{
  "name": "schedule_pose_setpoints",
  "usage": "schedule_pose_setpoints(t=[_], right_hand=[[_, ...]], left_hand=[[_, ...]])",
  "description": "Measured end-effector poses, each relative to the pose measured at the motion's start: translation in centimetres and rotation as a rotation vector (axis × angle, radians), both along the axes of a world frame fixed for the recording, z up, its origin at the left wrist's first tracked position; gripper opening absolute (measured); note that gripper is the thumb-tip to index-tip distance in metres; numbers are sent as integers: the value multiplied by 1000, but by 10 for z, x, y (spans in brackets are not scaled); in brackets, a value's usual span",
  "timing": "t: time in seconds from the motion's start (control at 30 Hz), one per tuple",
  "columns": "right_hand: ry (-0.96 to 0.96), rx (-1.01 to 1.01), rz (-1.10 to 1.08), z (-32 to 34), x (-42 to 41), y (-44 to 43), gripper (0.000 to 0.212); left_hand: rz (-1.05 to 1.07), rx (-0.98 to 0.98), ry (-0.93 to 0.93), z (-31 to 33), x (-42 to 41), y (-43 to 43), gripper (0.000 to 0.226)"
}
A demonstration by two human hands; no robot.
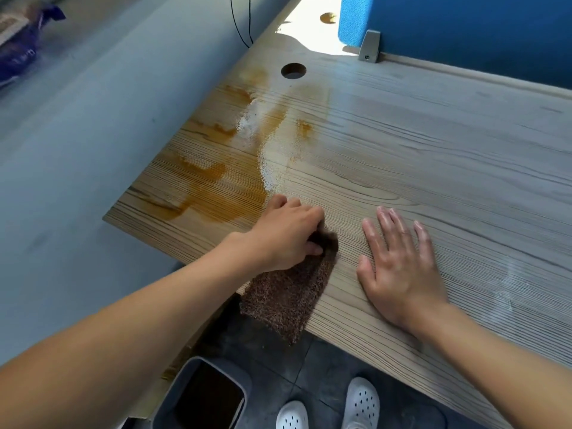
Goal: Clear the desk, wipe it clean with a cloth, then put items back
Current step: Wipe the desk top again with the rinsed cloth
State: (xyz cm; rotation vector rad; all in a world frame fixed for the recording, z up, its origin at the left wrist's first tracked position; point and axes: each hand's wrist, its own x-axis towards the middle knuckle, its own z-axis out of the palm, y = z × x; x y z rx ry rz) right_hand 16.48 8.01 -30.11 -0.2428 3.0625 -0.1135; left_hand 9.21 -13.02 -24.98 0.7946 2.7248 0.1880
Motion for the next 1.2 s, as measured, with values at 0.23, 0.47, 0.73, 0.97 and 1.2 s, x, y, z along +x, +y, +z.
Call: schedule_pose_setpoints(t=[0.23, 0.47, 0.73, 0.97, 1.2], right_hand=[[-4, 8, -3, 0, -2, 0, 67], [-11, -5, 13, 2, -1, 2, 67], [-21, -5, -6, 4, -1, -1, 70], [0, -14, -13, 3, -2, -1, 68], [17, -13, 9, 1, -2, 1, 66]], left_hand=[[130, 438, 129, 59, -19, -5, 8], [-177, 479, 389, 105, -3, -5, 15], [-222, -302, -210, 83, 42, -10, 31], [-79, 27, 138, -31, 40, -2, 62], [-303, 7, 165, -39, 41, -20, 61]])
